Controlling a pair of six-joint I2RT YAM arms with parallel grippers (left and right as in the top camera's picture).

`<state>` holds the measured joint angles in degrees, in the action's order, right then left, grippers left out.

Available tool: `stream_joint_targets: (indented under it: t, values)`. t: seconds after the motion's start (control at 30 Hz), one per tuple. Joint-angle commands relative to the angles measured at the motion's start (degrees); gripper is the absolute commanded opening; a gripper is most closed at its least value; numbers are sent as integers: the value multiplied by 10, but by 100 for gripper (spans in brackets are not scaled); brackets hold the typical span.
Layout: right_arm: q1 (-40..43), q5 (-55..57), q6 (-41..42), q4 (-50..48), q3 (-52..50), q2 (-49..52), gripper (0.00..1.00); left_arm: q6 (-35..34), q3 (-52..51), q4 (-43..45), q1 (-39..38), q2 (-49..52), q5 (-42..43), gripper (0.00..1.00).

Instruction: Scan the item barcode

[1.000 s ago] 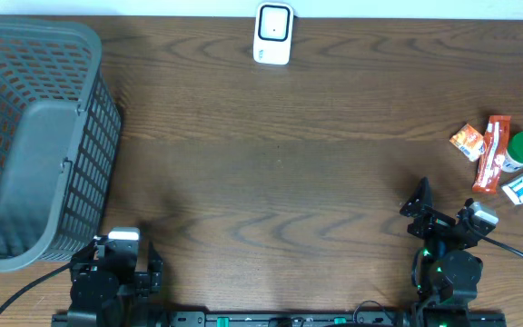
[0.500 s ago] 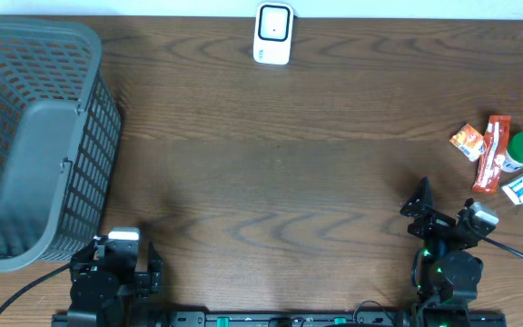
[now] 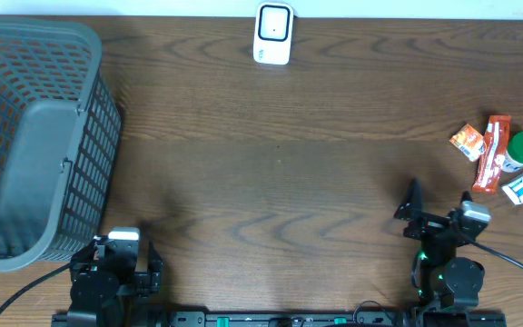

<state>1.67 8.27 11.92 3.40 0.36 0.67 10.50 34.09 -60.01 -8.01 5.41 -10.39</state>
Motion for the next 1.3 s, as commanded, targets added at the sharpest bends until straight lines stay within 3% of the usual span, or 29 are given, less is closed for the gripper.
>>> stream_joint_targets:
  t: [0.0,1.1,1.27]
  values:
    - [-6,-38,-84,6,-1,-4,99,1,-1,0,2,-2,3,92]
    - [-6,-39,-77,5,-1,-3,99,1,-1,0,7,-2,4,92]
    - [-6,-39,-77,5,-1,-3,99,-23,-7,73,14,-3,103,92]
